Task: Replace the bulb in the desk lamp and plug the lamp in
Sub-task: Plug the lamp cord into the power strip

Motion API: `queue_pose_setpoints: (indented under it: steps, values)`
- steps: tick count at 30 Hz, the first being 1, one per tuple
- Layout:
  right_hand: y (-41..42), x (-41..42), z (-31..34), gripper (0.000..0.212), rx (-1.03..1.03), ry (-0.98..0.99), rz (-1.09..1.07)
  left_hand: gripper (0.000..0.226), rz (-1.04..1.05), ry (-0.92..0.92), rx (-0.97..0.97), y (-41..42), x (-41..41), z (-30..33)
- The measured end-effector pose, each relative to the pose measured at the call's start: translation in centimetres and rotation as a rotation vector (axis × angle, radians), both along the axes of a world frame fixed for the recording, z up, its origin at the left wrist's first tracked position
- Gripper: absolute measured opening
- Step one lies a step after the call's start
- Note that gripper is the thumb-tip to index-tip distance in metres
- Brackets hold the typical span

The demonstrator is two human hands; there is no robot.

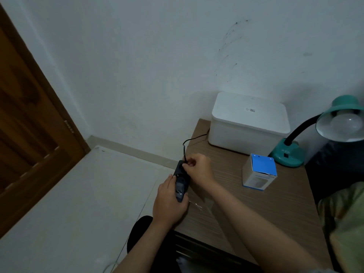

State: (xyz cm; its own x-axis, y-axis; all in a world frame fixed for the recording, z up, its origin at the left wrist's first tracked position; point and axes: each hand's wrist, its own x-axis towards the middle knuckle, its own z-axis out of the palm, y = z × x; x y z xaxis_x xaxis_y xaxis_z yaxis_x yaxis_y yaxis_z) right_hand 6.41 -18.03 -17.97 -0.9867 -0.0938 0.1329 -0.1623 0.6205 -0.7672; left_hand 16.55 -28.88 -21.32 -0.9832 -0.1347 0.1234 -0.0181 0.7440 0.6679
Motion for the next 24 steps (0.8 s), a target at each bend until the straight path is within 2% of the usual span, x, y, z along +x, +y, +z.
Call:
queue_pose_setpoints:
  steps: [4,11,15,17,20,24]
  values:
    - [0.2,0.1,-0.7,0.006,-0.027,-0.035,-0.004,0.069,0.007,0.001,0.004,0.0,0.0,0.1]
    - [0.0,-0.2,-2.1,0.024,-0.083,-0.122,-0.076,0.068,0.006,0.008,-0.013,-0.1,0.1,0.0]
    - [1.3,1.3,-1.9,0.030,-0.264,-0.204,-0.041,0.067,-0.003,-0.008,-0.061,0.0,0.0,0.1]
    - [2.8,3.3,-1.8,0.028,-0.308,-0.183,-0.053,0.067,-0.006,-0.018,-0.171,0.0,-0.1,0.0]
    - [6.6,6.8,-2.0,0.022,-0.239,-0.125,-0.092,0.064,0.031,-0.023,-0.328,0.9,0.1,0.0]
    - [13.7,11.4,-2.5,0.009,-0.125,-0.005,-0.187,0.054,-0.106,0.159,-0.179,6.0,1.2,0.4]
